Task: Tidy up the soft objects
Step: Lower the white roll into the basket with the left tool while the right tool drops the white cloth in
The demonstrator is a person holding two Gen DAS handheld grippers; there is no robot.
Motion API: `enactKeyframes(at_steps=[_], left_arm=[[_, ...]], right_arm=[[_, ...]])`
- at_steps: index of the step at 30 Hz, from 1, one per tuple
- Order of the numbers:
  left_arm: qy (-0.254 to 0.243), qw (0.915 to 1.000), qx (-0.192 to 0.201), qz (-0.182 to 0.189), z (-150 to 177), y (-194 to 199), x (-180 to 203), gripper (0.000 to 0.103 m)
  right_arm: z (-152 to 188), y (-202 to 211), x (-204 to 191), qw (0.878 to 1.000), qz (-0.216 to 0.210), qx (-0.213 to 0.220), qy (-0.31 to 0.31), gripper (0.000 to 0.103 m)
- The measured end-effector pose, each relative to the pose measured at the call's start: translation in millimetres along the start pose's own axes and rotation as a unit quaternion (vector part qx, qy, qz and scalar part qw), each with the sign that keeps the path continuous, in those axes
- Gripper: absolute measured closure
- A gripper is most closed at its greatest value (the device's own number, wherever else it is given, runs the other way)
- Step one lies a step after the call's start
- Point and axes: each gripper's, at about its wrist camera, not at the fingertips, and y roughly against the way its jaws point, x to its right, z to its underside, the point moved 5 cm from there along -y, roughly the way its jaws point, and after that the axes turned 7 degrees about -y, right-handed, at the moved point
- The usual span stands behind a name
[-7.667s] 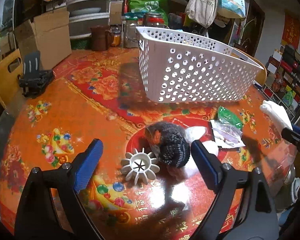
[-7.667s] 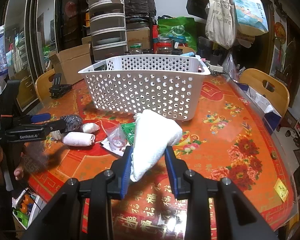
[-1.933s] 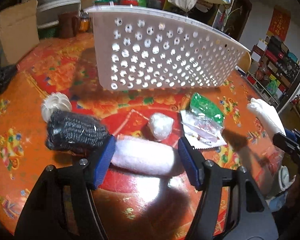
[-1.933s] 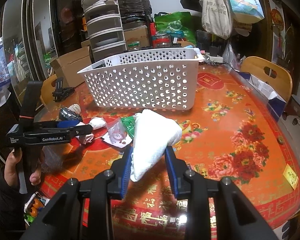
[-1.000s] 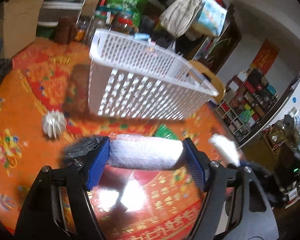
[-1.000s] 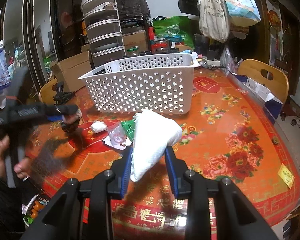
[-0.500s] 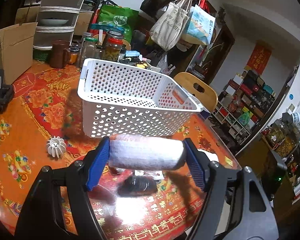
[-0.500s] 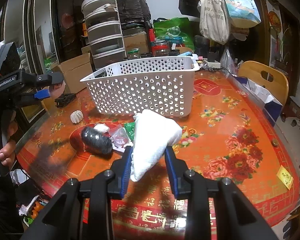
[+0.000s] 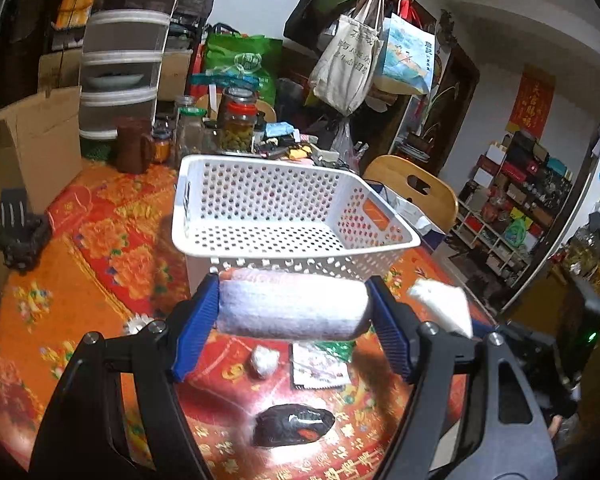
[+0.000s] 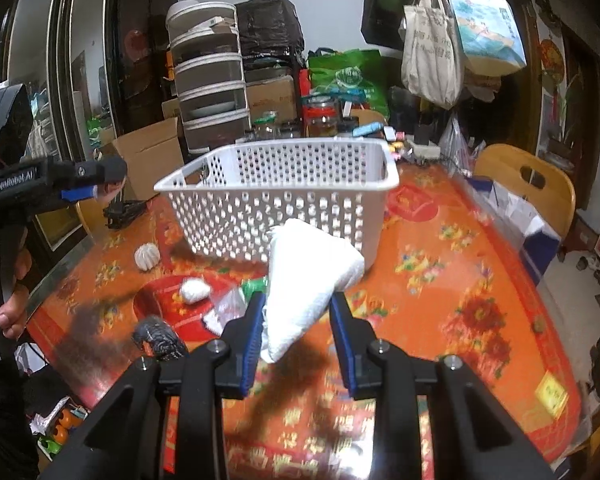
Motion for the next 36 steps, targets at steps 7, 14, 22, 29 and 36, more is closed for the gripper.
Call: enactKeyframes(at_steps=[7, 14, 22, 29, 36], left_arm=[[-0.044, 0.9979, 0.013, -0.046, -37.8, -6.9, 10.6, 0.032], [-0.067, 0.9955, 0.010, -0.066, -64.3, -24.7, 18.5, 0.032], [-0.077, 0.9918, -0.007, -0.102, -86.6, -68.8, 8.1, 0.032], [-0.081, 0.9873, -0.056, -0.125, -94.9, -130.0, -5.6, 0.032], [-0.068, 0.9823, -0.123, -0.124, -86.8, -188.5, -18.2, 0.032]], right_arm=[[-58.9, 2.1, -9.2, 0.999, 0.008, 0.031, 0.032, 0.071], [-98.8, -14.8, -16.0, 0.998, 0.012, 0.035, 0.049, 0.071], [-132.4, -57.6, -9.8, 0.999, 0.003, 0.012, 0.040, 0.071], [-145.1, -117.9, 2.1, 0.998, 0.021, -0.043, 0.035, 0.071], [-143.5, -161.7, 6.0, 0.994, 0.036, -0.091, 0.038, 0.071]])
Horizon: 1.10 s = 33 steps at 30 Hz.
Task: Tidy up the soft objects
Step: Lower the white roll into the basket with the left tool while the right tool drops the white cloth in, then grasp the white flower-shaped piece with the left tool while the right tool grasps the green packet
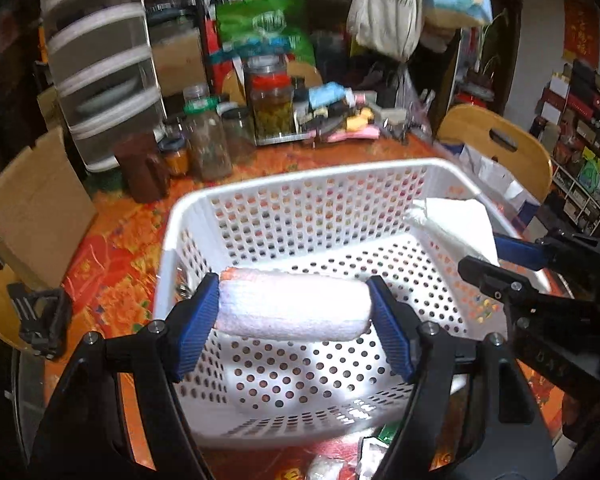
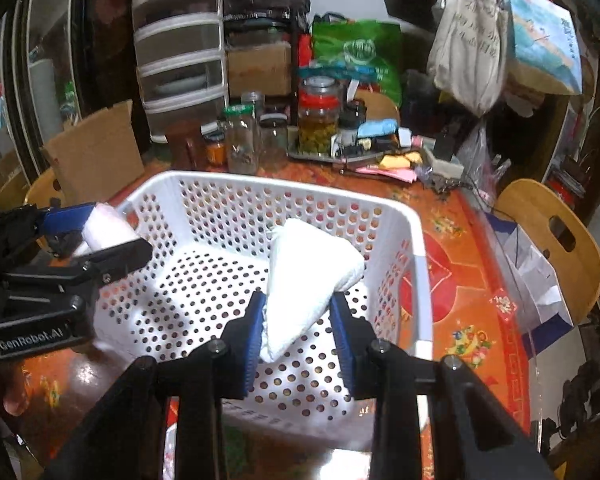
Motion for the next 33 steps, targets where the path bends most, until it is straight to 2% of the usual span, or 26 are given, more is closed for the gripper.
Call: enactKeyframes(at_steps=[7, 10, 13, 17, 18, 21, 23, 25, 27, 30, 33], left_arm=[[0.011, 0.9989, -0.046, 0.006, 9.7, -43.5, -4.3, 0.031], [0.013, 0.9985, -0.053, 0.004, 14.3, -50.0, -7.5, 0.029], [0.025, 0.9983, -0.052, 0.011, 15.5, -53.4, -10.7, 0.025], [0.030, 0.9983, -0.044, 0.024, 15.4, -46.6, -11.3, 0.015], [0.029, 0.9986, -0.037, 0.024, 15.0, -42.2, -11.4, 0.015], [0.033, 0.9988, -0.012, 0.034, 15.6, -14.2, -15.2, 0.012], [0.036, 0.9987, 0.017, 0.032, 18.9, 14.5, -23.4, 0.000], [0.043, 0.9976, 0.049, 0.021, 26.6, 48.6, -35.6, 0.000], [0.054, 0.9961, 0.068, 0.016, 38.2, 75.5, -48.1, 0.000], [0.066, 0.9938, 0.089, -0.006, 64.5, 107.1, -67.1, 0.000], [0.064, 0.9932, 0.091, -0.034, 95.4, 121.1, -76.3, 0.000]], right_arm=[[1.6, -29.8, 11.3, 0.999, 0.014, -0.040, -0.012, 0.071], [3.2, -38.9, 14.8, 0.998, 0.014, -0.053, -0.013, 0.071], [4.9, -44.6, 16.6, 0.998, 0.014, -0.059, -0.014, 0.066], [2.7, -45.2, 16.8, 0.998, 0.009, -0.055, -0.022, 0.041], [2.3, -43.9, 16.4, 0.998, 0.007, -0.052, -0.022, 0.035], [1.4, -31.0, 16.3, 0.999, 0.001, -0.037, -0.021, 0.029], [1.6, -16.2, 18.0, 0.999, -0.004, -0.021, -0.024, 0.025], [6.6, 10.2, 20.8, 0.999, -0.017, 0.008, -0.034, 0.015], [14.7, 29.5, 20.7, 0.998, -0.028, 0.026, -0.040, 0.000], [37.0, 55.5, 17.7, 0.997, -0.046, 0.051, -0.033, 0.000], [67.4, 72.2, 13.0, 0.995, -0.064, 0.068, -0.029, 0.000]])
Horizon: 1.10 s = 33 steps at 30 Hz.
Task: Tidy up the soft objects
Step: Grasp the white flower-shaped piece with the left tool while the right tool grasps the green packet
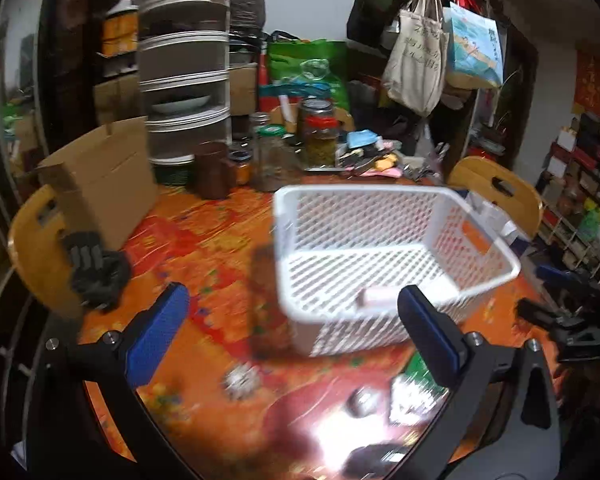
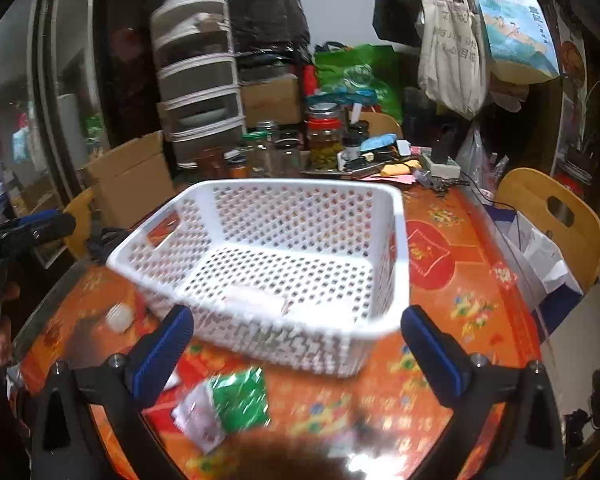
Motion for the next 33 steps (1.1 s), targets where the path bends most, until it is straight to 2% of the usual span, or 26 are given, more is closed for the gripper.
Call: enactKeyframes(at_steps=[4, 7, 13, 17, 21, 23, 29, 33], left_arm=[[0.001, 0.9993, -0.028, -0.023, 46.3, -7.3, -15.2, 0.000], [0.016, 0.9971, -0.067, -0.031, 82.5, -30.2, -30.0, 0.000], [0.071, 0.9902, -0.120, -0.014, 130.3, -76.3, -54.5, 0.000], [0.073, 0.9885, -0.132, -0.007, 138.5, -93.4, -56.8, 0.000], [0.072, 0.9883, -0.134, -0.003, 139.1, -103.0, -57.9, 0.000], [0.069, 0.9885, -0.134, -0.005, 137.8, -107.0, -56.9, 0.001], [0.052, 0.9885, -0.142, -0.005, 133.6, -118.0, -50.4, 0.002], [0.042, 0.9882, -0.147, -0.004, 133.2, -124.5, -44.1, 0.003]], right_arm=[[36.8, 8.8, -5.9, 1.000, -0.017, -0.006, -0.010, 0.000], [64.2, 8.1, -5.5, 0.999, -0.006, -0.015, -0.029, 0.000], [100.1, -14.1, -17.9, 0.998, -0.008, -0.056, -0.013, 0.001], [107.5, -33.7, -26.0, 0.996, -0.010, -0.083, 0.002, 0.012], [108.8, -53.9, -28.4, 0.994, -0.014, -0.107, -0.002, 0.033], [108.3, -61.1, -29.3, 0.993, -0.014, -0.115, -0.004, 0.039], [105.4, -67.2, -31.1, 0.993, -0.013, -0.117, -0.004, 0.040], [102.9, -66.1, -26.6, 0.993, -0.012, -0.117, -0.007, 0.048]])
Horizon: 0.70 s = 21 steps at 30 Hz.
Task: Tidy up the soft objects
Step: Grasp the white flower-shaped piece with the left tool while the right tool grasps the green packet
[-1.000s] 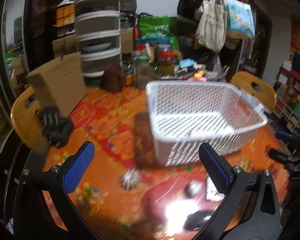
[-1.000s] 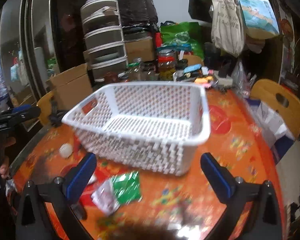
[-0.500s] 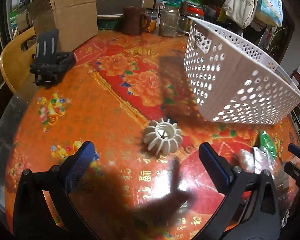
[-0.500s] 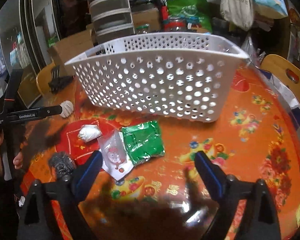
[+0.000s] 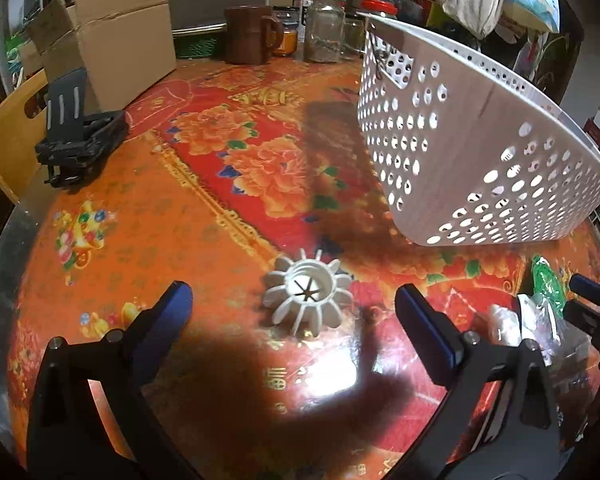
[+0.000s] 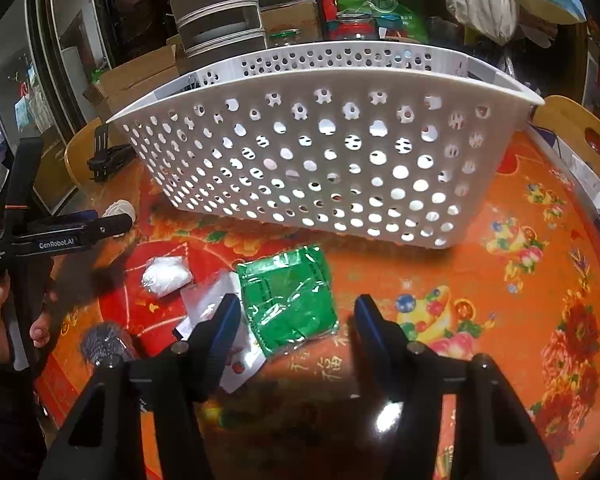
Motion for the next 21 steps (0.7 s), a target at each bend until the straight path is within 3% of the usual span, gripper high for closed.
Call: enactKeyframes(at_steps=[3, 19, 21], left_arm=[[-0.003, 1.0000, -0.002, 0.000, -0.7, -2.8, 2.3, 0.003], [-0.022, 0.9997, -0.010, -0.004, -1.1, -10.8, 10.3, 0.004], [-0.026, 0.9996, -0.011, -0.006, -1.6, -11.0, 12.2, 0.007]], right_arm=[[-1.7, -2.9, 4.9, 1.000, 0.006, -0.005, 0.000, 0.055], [-5.4, -21.9, -9.6, 0.999, 0.000, -0.030, 0.042, 0.056], [-4.5, -22.8, -13.6, 0.998, -0.004, -0.027, 0.047, 0.062]])
